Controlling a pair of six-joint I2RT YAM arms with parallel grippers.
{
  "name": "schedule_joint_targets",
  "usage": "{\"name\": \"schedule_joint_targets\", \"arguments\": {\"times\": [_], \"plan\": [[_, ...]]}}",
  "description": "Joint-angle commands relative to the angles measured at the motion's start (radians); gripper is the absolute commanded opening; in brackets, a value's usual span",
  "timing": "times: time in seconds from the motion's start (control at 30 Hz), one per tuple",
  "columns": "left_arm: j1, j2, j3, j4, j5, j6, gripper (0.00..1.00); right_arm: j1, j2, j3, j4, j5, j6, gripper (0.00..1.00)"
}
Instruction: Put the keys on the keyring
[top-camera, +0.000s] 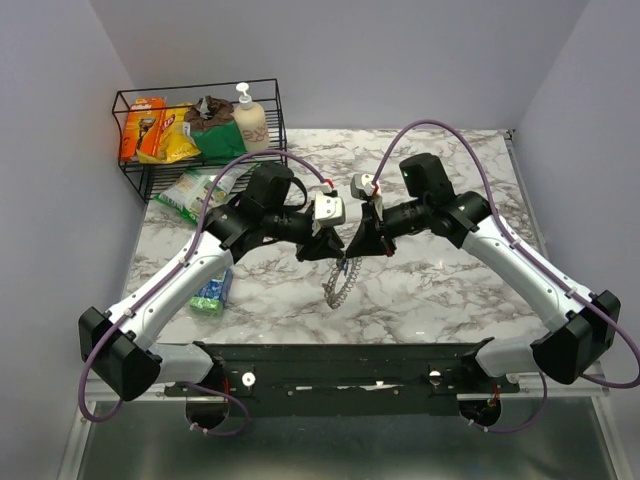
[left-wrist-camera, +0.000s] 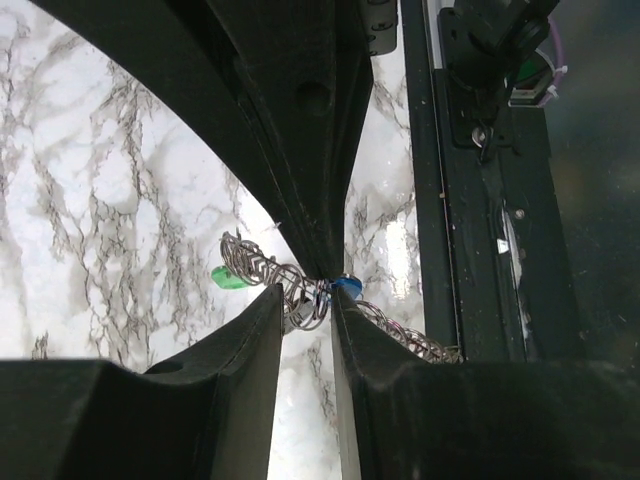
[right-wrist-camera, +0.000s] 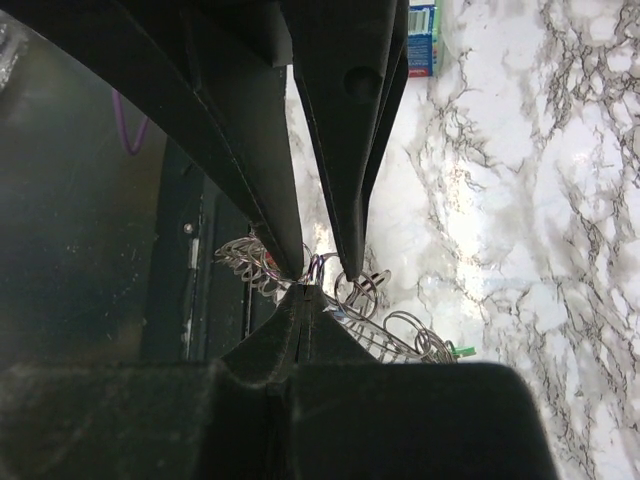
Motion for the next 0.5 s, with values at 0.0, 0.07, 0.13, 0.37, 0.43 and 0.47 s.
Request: {"name": "schedule_joint_targets", "arguments": {"times": [0.0,0.07,0.13,0.37,0.43,0.47], "plan": [[-0.003,-0.001,-0.024,0.062,0.052,-0.019,0.27,0.002,-0.029,-0.005,0.041,-0.038,0.001,0.01],[-0.005,0.002,-0.024,0.066,0.061,-0.021,0.22,0.002,-0.024,-0.003,0.042,-0.035,0.003,0.01],[-0.003,0.005,-0.022,0.063,0.063,-0.018,0.15,0.002,-0.029,-0.005,0.044,-0.033,0.003,0.01],[-0.003,0.012,-0.018,0.037,0.068,0.001,0.0,0.001,-0.047,-0.017,0.077,-0.015,0.021,0.01],[-0.005,0.005,-0.027,0.046,0.065,-0.001,0.0,0.002,-0.058,-0.025,0.091,0.0,0.039,0.01],[-0.003,0.002,-0.032,0.054,0.061,-0.005,0.0,0.002,-0.061,-0.028,0.111,0.014,0.046,0.02]]}}
